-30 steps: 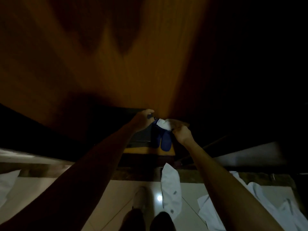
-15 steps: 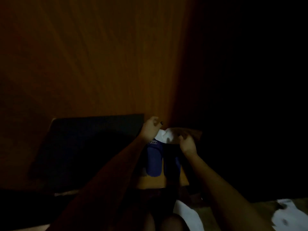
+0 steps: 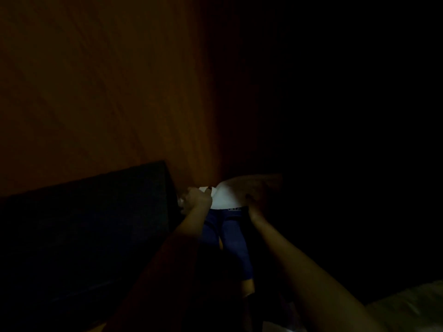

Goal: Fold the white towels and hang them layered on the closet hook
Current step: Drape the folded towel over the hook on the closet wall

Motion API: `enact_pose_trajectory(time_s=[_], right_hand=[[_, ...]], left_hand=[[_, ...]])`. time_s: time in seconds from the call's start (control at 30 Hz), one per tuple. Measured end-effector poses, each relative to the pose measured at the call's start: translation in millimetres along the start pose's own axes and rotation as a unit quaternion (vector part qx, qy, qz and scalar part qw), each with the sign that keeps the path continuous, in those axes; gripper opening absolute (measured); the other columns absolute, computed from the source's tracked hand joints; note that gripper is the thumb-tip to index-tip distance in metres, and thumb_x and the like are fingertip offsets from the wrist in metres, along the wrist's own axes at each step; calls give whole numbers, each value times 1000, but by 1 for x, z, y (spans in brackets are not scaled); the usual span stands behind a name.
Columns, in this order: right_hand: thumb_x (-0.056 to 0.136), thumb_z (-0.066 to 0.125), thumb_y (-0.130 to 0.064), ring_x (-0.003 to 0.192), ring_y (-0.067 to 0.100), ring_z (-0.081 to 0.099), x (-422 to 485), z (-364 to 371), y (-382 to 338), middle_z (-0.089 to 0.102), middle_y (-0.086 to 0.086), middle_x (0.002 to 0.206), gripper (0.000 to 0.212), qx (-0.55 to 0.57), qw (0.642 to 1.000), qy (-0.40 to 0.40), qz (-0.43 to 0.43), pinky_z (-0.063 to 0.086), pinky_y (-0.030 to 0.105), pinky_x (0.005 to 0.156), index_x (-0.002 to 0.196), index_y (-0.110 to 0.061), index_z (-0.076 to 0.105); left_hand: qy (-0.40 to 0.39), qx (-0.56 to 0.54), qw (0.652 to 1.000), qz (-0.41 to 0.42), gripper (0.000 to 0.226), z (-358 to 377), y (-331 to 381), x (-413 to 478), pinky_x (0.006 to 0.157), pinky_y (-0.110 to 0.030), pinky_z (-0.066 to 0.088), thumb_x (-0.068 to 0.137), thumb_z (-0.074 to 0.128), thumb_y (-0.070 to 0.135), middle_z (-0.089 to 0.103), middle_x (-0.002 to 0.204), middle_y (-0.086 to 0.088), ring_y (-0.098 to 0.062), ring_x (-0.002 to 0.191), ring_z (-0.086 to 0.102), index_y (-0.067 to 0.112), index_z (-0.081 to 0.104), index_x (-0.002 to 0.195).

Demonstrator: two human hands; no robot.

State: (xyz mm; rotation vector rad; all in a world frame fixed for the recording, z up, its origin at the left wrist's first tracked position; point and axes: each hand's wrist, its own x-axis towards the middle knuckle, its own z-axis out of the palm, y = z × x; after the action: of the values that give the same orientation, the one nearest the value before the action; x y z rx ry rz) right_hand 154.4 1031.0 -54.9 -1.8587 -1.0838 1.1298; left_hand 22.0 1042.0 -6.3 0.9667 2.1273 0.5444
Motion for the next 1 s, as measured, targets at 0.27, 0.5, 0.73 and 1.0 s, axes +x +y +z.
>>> enact_pose_trajectory(time_s=[0.27, 0.5, 0.73, 1.0], right_hand=[[103, 41, -2, 143, 35, 29, -15, -31, -6, 31, 28, 153, 42, -73, 996, 35, -39, 23, 24, 111, 143, 11, 35], [106, 41, -20, 127, 32, 48, -84, -77, -140, 46, 19, 144, 43, 67, 995, 75, -5, 39, 29, 91, 144, -1, 39], [107, 30, -15, 112, 22, 58, -191, -147, -319, 54, 19, 134, 36, -13, 993, 33, -112, 39, 13, 87, 139, -1, 41], [98, 49, -10, 89, 23, 60, -319, -250, -543, 59, 12, 101, 19, -50, 988, 17, -144, 47, 29, 70, 111, 2, 57]], left_hand=[[34, -182, 981, 60, 27, 8, -1, -3, 79, -31, 48, 96, 58, 17, 65, 111, -24, -31, 97, 61, -7, 63, 109], [13, -315, 938, 145, 14, -94, 89, -77, 61, -27, 40, 96, 58, 10, 55, 77, -5, -20, 76, 52, 7, 55, 83], [66, -364, 912, 177, 47, -255, 194, -187, 84, -35, 49, 92, 60, 0, 57, 117, -15, -26, 103, 56, 3, 44, 136], [15, -355, 913, 202, 22, -468, 316, -339, 66, -16, 54, 91, 62, 1, 61, 102, -11, -17, 88, 61, -4, 64, 113]])
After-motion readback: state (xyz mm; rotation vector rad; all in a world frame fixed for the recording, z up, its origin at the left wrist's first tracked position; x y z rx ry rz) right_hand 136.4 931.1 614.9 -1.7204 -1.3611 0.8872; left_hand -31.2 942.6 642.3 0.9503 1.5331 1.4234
